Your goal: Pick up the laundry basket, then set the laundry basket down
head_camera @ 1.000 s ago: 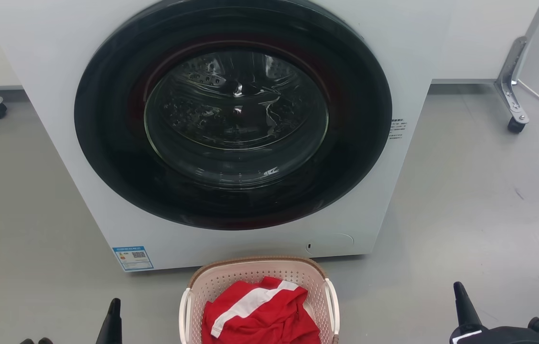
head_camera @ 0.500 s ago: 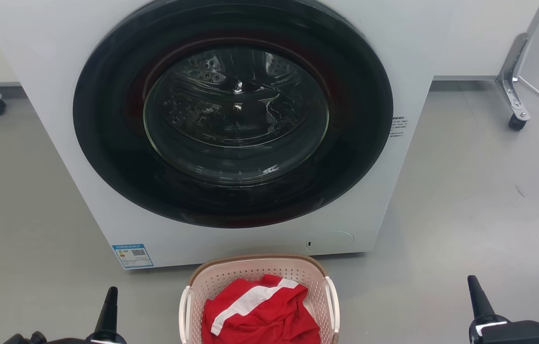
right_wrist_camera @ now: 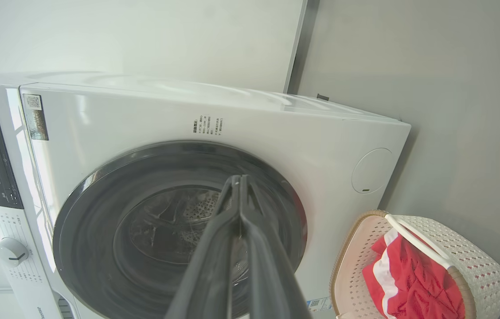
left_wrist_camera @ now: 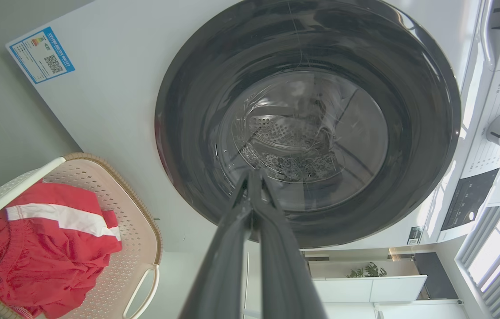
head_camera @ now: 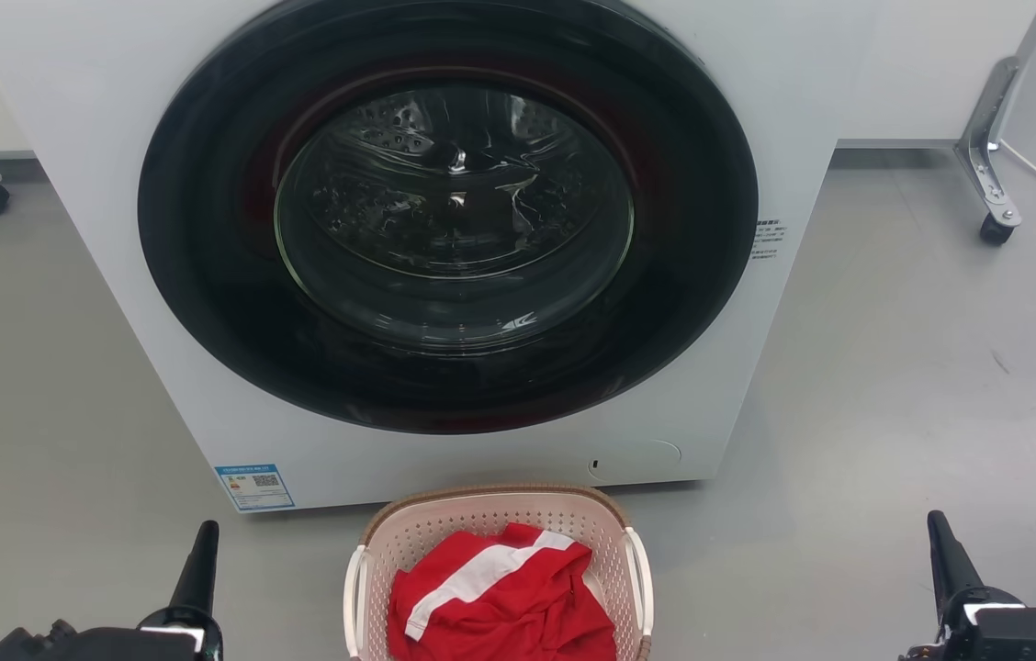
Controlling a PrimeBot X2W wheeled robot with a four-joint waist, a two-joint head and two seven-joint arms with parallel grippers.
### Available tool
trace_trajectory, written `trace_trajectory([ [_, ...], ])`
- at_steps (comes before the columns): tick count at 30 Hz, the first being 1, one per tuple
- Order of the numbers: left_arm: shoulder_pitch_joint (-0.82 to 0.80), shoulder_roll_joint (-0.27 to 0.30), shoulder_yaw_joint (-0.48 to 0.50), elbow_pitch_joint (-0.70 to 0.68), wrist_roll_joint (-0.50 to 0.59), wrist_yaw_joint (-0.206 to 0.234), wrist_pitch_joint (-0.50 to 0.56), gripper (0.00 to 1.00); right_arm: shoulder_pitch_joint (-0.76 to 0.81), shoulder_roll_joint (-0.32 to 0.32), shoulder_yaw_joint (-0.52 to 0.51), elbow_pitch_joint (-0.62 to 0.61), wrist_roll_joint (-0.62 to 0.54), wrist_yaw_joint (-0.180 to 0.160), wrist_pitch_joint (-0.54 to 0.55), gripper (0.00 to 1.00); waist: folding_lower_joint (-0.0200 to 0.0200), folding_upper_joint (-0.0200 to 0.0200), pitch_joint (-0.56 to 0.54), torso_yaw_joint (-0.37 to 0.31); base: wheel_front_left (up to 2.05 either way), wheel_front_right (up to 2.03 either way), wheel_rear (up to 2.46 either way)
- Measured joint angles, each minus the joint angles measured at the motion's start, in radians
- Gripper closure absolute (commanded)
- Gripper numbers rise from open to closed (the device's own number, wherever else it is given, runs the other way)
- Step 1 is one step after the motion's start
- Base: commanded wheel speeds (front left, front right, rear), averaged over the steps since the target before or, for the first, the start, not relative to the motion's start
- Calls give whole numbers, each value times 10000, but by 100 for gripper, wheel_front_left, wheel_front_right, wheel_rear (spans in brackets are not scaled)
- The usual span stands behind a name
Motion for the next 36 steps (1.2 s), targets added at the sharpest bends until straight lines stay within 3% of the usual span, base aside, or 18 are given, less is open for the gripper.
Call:
trace_trajectory([
  [13,-449,-90,311,230,-1482,-314,418,100,-266,19,-573,209,1434,265,422,100,0,0,61,5,0,0,0],
  [36,-449,-100,313,240,-1501,-314,418,100,-324,23,-575,213,1434,309,422,100,0,0,60,5,0,0,0],
])
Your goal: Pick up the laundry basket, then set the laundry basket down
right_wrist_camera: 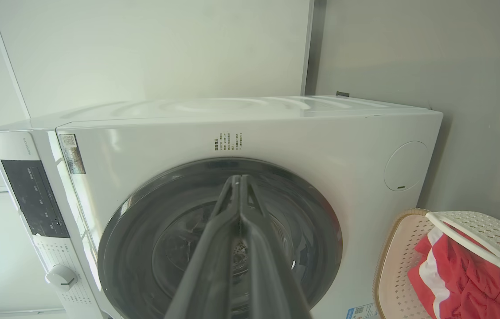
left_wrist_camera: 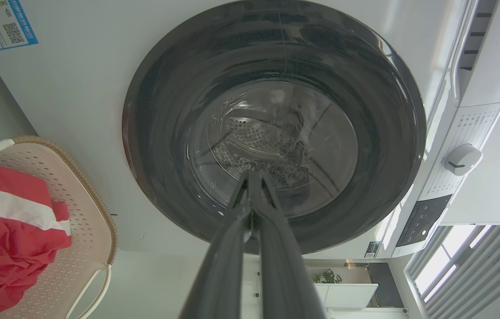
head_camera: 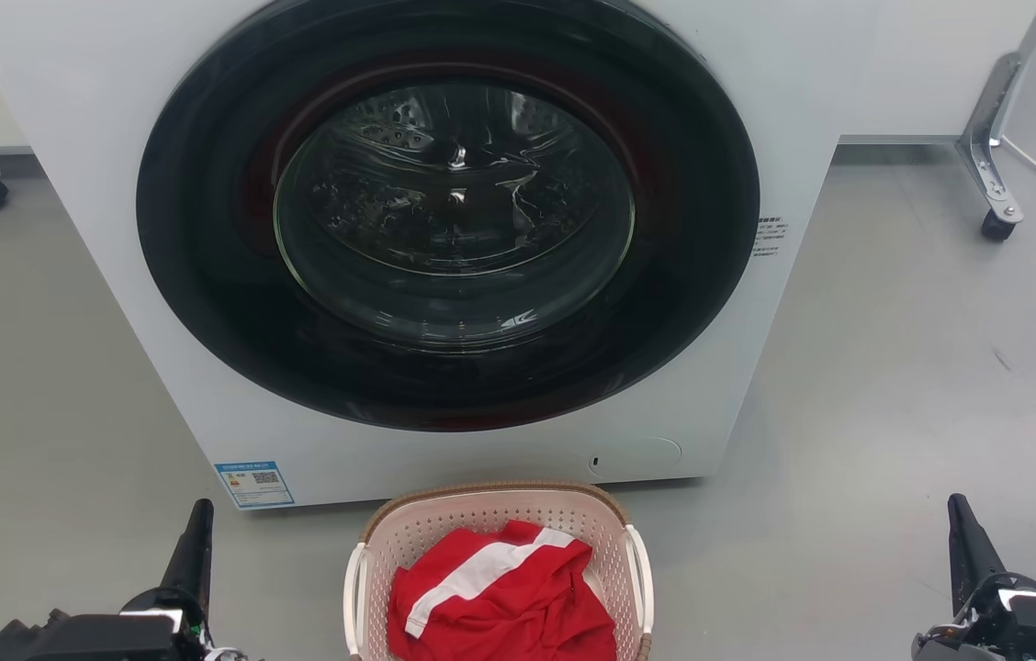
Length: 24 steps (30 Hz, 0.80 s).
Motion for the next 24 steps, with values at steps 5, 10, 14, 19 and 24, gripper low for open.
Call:
trace_trajectory([
  [5,0,0,0,2,-4,0,2,100,0,0,0,0,0,0,0,100,0,0,0,0,0,0,0],
  [10,0,0,0,6,-4,0,0,100,0,0,2,0,0,0,0,100,0,0,0,0,0,0,0],
  [14,0,0,0,8,-4,0,0,100,0,0,2,2,0,0,0,100,0,0,0,0,0,0,0],
  [19,0,0,0,10,-4,0,0,100,0,0,2,2,0,0,0,100,1,0,-1,0,0,0,0],
  [24,0,0,0,13,-6,0,0,100,0,2,2,2,0,0,0,100,0,0,-1,0,0,0,0],
])
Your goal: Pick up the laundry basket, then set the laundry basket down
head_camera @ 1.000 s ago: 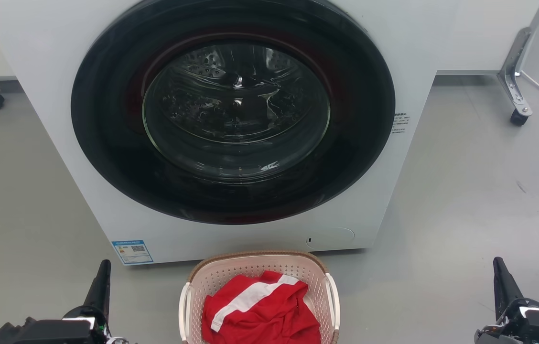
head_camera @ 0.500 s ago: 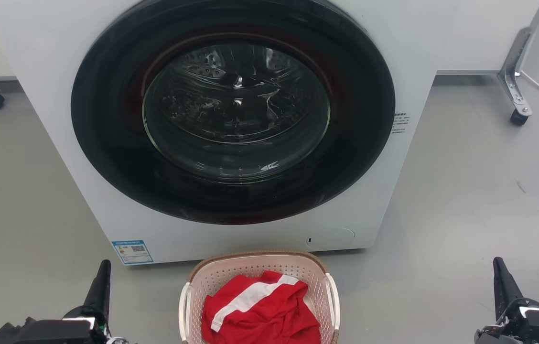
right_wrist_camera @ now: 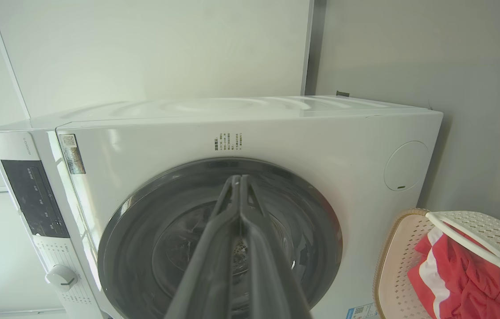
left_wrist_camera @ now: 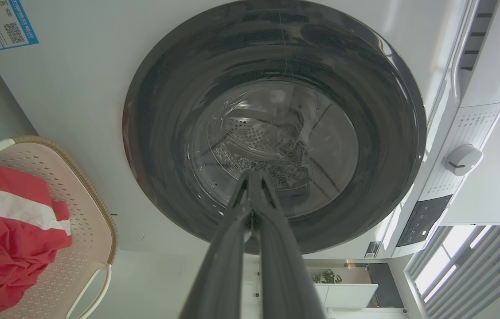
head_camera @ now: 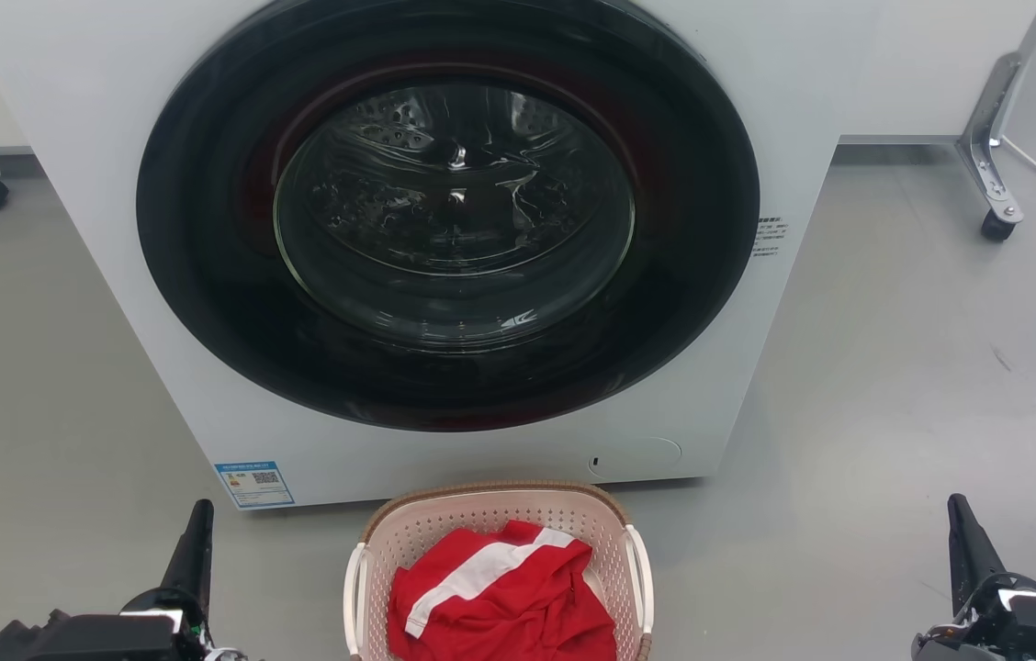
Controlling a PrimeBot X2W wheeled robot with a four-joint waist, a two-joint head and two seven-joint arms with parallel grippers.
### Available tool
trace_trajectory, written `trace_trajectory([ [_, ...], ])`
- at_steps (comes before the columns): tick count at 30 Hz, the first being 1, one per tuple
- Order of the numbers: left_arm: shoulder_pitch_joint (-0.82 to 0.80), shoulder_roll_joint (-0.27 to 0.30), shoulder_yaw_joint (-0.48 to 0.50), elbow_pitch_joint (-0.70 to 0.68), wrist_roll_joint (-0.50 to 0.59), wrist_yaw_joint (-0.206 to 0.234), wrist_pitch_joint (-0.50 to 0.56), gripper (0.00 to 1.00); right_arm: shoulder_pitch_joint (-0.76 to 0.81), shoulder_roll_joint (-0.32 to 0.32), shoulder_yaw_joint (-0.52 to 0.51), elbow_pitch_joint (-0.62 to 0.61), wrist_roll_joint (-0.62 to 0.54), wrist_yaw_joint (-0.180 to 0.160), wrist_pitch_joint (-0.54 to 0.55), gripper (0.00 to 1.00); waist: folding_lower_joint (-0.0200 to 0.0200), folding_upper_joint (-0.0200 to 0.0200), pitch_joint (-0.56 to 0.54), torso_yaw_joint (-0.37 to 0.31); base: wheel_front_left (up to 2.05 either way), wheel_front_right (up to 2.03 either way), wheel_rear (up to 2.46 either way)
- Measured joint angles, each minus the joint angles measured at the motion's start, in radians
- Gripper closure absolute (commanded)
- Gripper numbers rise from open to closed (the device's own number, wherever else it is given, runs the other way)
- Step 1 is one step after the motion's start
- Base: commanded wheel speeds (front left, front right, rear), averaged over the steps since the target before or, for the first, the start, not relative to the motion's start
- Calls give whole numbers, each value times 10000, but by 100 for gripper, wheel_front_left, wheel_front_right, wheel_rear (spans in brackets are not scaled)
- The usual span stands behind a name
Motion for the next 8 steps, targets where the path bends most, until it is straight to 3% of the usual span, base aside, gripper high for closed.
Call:
trace_trajectory([
  [8,0,0,0,2,0,0,0,100,0,0,0,0,0,0,0,100,0,0,0,0,0,0,0],
])
